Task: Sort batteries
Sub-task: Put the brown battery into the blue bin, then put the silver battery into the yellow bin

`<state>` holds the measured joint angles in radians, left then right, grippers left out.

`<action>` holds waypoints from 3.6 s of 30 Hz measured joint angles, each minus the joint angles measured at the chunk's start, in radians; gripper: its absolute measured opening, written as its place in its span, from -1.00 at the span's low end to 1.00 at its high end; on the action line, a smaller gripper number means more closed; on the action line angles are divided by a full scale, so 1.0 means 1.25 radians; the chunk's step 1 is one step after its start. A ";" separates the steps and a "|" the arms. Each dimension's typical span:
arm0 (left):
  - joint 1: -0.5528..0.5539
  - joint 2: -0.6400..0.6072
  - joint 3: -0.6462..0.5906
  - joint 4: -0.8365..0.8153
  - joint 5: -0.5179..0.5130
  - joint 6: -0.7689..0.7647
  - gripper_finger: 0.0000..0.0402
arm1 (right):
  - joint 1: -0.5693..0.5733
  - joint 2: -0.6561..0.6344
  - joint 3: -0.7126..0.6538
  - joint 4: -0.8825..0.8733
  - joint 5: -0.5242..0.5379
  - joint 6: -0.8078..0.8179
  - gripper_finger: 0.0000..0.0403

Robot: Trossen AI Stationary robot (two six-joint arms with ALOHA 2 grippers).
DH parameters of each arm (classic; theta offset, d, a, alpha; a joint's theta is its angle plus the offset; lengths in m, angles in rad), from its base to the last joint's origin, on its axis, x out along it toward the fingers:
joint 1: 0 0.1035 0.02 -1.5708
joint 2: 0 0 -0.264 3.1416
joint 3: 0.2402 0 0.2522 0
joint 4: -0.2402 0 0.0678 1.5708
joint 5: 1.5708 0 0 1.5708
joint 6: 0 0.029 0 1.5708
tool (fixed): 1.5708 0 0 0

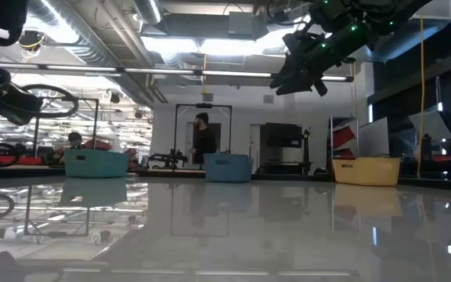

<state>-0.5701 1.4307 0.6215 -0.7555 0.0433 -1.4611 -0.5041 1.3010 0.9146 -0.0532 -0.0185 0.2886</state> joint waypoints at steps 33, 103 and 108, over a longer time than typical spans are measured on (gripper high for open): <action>0.759 -0.127 0.101 0.395 -0.088 0.822 -0.79 | 0.000 0.000 0.000 0.000 0.022 0.002 -0.27; 1.331 0.331 0.662 -0.006 -0.082 1.264 -0.44 | 0.000 0.000 0.000 -0.091 -0.007 0.069 -0.27; 1.355 0.355 0.662 -0.032 -0.079 1.229 -0.62 | 0.001 0.000 0.000 -0.091 -0.021 0.084 -0.27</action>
<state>1.1237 1.8741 1.4487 -0.7955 -0.0551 0.0746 -0.5031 1.3014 0.9150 -0.1665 -0.0450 0.3935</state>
